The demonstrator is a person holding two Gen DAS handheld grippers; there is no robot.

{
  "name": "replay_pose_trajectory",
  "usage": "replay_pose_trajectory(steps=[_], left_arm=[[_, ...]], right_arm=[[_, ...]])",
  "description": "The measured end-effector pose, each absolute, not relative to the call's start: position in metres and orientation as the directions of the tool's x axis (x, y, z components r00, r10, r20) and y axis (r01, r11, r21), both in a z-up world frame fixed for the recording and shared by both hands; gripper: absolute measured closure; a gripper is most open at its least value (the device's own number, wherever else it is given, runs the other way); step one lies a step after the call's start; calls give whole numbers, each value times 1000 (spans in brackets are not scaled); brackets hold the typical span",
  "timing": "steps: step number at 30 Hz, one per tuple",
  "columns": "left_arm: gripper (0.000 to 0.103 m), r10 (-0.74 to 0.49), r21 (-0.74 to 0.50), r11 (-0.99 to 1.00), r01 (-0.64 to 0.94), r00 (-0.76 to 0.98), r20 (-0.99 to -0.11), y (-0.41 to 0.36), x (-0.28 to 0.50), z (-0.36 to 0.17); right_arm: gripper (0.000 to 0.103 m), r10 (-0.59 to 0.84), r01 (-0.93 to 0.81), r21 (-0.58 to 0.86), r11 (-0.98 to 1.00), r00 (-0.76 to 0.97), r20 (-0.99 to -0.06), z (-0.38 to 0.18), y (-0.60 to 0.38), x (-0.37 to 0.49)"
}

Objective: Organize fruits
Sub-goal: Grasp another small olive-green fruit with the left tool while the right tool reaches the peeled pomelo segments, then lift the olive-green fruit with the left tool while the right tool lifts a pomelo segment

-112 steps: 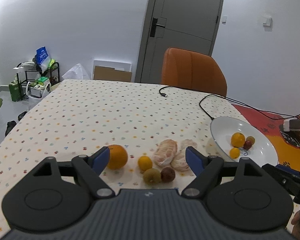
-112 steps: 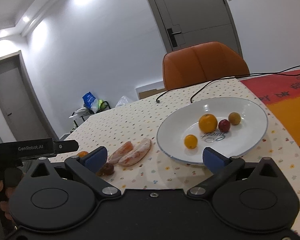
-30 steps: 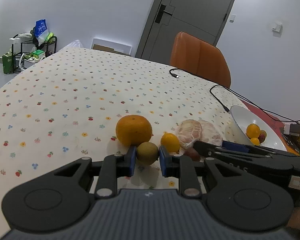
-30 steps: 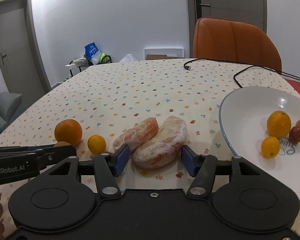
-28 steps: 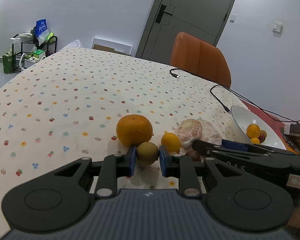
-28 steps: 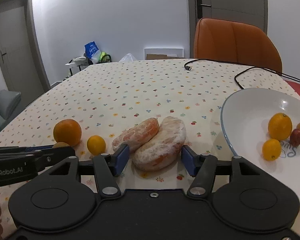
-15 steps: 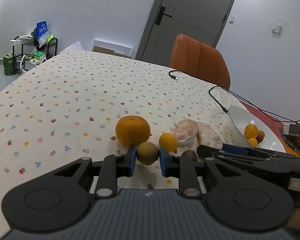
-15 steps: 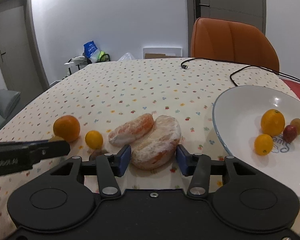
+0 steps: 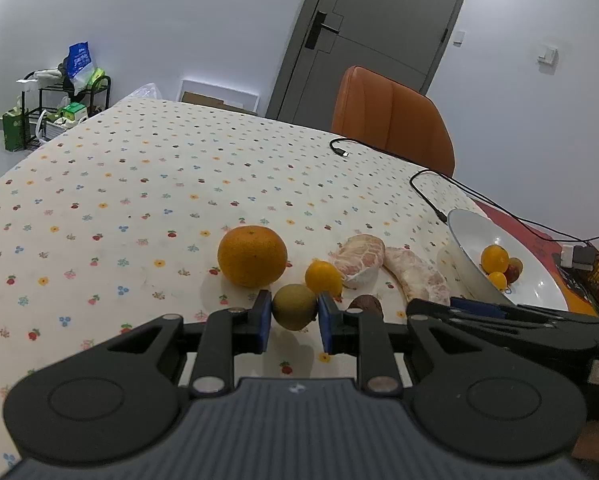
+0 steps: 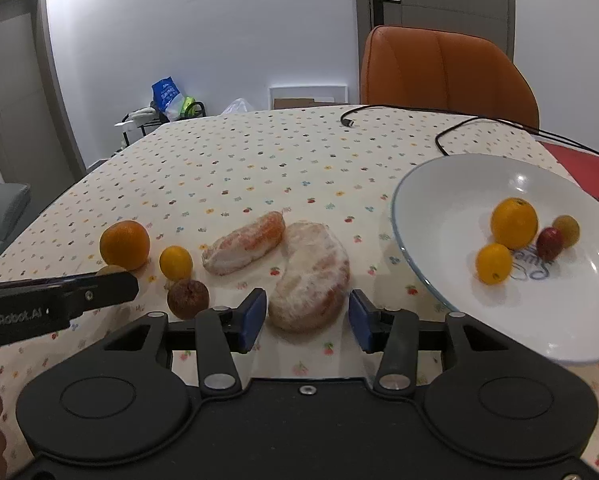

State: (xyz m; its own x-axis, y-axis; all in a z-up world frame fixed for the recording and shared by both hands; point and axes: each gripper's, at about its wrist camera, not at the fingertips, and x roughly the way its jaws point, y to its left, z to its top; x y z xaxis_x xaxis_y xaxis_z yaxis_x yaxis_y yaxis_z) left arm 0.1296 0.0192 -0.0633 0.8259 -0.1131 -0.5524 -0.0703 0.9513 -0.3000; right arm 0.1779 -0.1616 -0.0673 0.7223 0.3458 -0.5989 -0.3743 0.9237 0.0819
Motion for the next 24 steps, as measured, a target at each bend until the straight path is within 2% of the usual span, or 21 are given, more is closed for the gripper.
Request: replay_pose_trajectory(steps=[5, 10, 24], left_arm=[[80, -120, -303, 951, -59, 834, -538, 17, 130, -59], [80, -107, -289, 955, -67, 830, -547, 15, 132, -57], [80, -96, -246, 968, -43, 846, -525, -3, 124, -40]], right_arm=[[53, 327, -370, 54, 927, 732, -598, -68, -152, 185], [59, 310, -370, 13, 929, 757, -576, -72, -146, 186], [68, 380, -380, 109, 919, 773, -509, -55, -179, 162]])
